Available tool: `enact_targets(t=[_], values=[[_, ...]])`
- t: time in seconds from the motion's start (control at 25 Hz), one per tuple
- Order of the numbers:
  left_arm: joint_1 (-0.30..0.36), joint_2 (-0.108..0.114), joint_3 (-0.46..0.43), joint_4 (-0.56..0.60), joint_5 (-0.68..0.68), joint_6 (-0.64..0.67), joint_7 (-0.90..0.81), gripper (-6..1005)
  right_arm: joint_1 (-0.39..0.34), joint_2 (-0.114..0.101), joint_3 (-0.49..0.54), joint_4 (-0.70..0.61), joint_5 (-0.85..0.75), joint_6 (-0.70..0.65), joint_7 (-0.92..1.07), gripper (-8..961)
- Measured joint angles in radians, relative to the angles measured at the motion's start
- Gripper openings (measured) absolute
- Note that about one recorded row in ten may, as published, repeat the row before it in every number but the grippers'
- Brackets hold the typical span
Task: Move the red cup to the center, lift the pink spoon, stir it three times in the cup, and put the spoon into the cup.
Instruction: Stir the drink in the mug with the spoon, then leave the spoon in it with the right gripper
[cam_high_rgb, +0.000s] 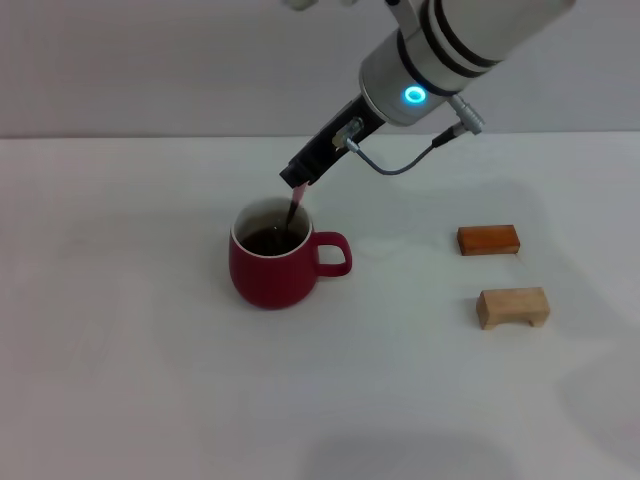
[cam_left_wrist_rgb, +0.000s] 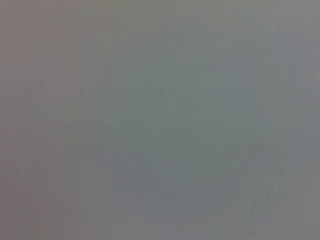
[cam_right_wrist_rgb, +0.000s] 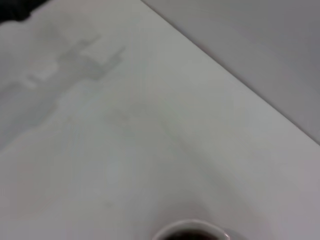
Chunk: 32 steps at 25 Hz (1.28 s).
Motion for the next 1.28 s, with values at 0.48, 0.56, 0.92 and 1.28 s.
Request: enact_targets(t=[0.48,0.56,0.92,1.28], values=[[-0.004,0.0,-0.009,0.001,0.0,0.01,0.0,675,0.052,0.003,0.003,-0.029,-0.015,0.098,-0.001,137],[-0.002,-0.001,-0.011,0.001,0.0,0.016,-0.001,675,0.054,0.007,0.005,-0.028,-0.009,0.099,-0.006,137],[0.005,-0.002,-0.011,0.003,0.0,0.022,-0.014,675,0.058,0.01,0.009,-0.034,0.001,0.029,-0.021,137],[-0.002,-0.003,-0.011,0.004,0.0,0.022,-0.015,675,0.069,0.008,0.01,-0.047,-0.096,0.023,0.016,138]])
